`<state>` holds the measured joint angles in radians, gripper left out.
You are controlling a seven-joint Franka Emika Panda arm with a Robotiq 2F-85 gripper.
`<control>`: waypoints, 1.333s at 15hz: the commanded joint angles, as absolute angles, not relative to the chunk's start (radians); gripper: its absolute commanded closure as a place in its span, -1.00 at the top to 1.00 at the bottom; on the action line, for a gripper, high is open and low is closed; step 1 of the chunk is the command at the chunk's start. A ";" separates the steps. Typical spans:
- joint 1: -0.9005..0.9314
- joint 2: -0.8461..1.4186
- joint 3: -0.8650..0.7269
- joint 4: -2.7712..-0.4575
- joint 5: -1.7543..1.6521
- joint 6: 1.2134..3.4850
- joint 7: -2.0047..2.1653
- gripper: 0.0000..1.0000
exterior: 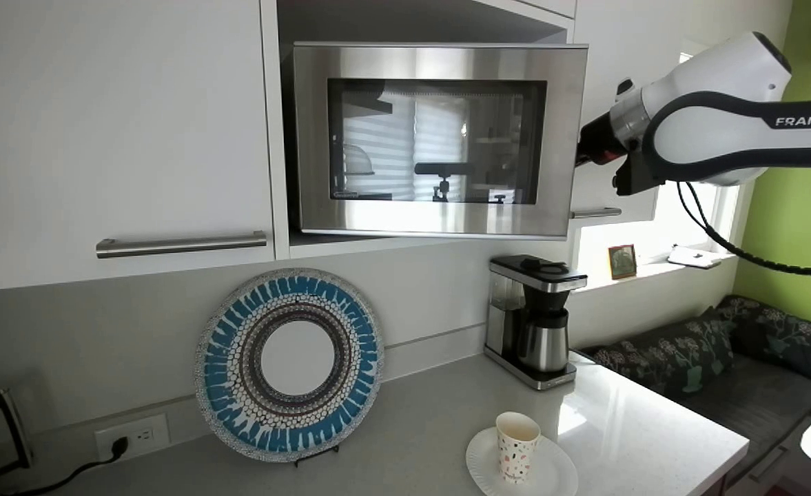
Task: Open the microwave fully
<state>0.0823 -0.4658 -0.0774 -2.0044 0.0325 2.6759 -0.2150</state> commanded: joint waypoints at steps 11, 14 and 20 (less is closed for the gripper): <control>0.053 -0.620 -0.089 -1.905 0.028 2.310 -0.217 1.00; 0.037 -0.656 -0.079 -1.896 0.019 2.230 -0.197 1.00; 0.003 -0.722 -0.060 -1.881 0.007 2.105 -0.158 1.00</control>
